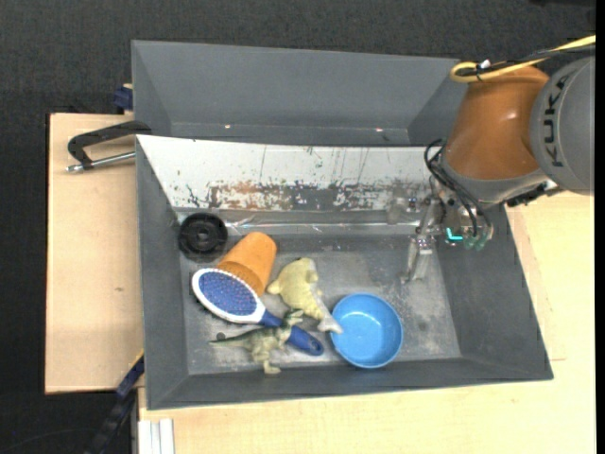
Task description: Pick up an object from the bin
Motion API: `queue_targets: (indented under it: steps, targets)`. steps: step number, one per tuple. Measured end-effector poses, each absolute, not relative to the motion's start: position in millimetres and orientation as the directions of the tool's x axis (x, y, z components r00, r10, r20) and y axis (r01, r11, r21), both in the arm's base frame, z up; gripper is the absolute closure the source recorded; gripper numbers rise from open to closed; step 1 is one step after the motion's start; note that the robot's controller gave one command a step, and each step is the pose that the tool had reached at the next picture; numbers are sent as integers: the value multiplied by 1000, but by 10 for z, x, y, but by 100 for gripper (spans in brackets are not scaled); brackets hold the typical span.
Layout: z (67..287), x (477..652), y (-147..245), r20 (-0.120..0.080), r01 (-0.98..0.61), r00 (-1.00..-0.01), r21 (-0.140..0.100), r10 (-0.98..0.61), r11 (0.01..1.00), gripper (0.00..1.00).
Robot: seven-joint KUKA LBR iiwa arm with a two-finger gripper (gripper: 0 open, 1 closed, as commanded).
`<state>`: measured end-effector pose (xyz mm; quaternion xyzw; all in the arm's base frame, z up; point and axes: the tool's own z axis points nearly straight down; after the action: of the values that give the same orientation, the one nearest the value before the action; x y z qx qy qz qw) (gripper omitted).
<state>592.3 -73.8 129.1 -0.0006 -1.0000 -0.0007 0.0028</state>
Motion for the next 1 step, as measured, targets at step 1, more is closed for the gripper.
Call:
queue_targets:
  steps: [1]
  targets:
    - [1033, 5416, -351, 4, -106, -994, 3, -106, 994, 0]
